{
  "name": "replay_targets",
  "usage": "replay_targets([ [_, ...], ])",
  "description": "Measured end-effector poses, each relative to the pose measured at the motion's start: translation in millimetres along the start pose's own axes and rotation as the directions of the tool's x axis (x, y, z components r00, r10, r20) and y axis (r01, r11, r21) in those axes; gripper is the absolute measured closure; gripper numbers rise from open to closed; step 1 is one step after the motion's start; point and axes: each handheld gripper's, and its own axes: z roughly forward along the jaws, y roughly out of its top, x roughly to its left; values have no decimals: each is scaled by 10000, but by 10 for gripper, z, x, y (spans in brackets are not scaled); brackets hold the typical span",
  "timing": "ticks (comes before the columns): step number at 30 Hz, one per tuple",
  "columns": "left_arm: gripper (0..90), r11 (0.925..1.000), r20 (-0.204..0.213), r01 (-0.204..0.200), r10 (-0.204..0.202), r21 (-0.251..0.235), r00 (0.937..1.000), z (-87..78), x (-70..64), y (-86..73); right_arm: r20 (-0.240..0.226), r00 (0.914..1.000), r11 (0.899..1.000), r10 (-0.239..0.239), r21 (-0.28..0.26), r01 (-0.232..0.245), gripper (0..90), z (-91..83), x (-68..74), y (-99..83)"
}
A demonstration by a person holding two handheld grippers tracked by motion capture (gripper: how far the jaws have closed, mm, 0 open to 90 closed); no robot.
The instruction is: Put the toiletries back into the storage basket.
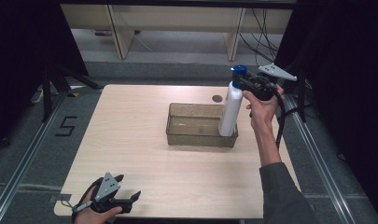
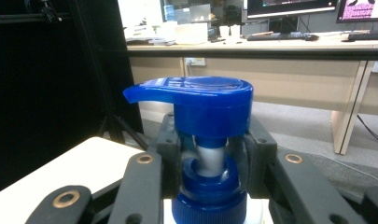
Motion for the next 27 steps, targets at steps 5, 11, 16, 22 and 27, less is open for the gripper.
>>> replay_targets([
  [5, 162, 10000, -2, -36, 36, 39, 10000, -2, 3, 1, 85, 9998, 9997, 180, 143, -181, 661, 9, -18, -70],
  [11, 161, 10000, 4, 42, -42, 11, 10000, 1, -3, -2, 168, 9997, 9996, 184, 213, -188, 661, 28, -26, -117],
  [16, 161, 10000, -6, 2, -2, 7, 10000, 0, -3, 0, 95, 9991, 9987, 407, 288, -410, 661, 25, -24, -155],
  [22, 160, 10000, 68, 39, -39, 6, 10000, 15, -18, -6, 79, 9992, 9985, 399, 378, -402, 661, 40, -46, -228],
  [27, 159, 9999, -23, -65, 65, 113, 10000, 3, 0, -3, 118, 9995, 9986, 293, 440, -298, 660, 41, -56, -279],
])
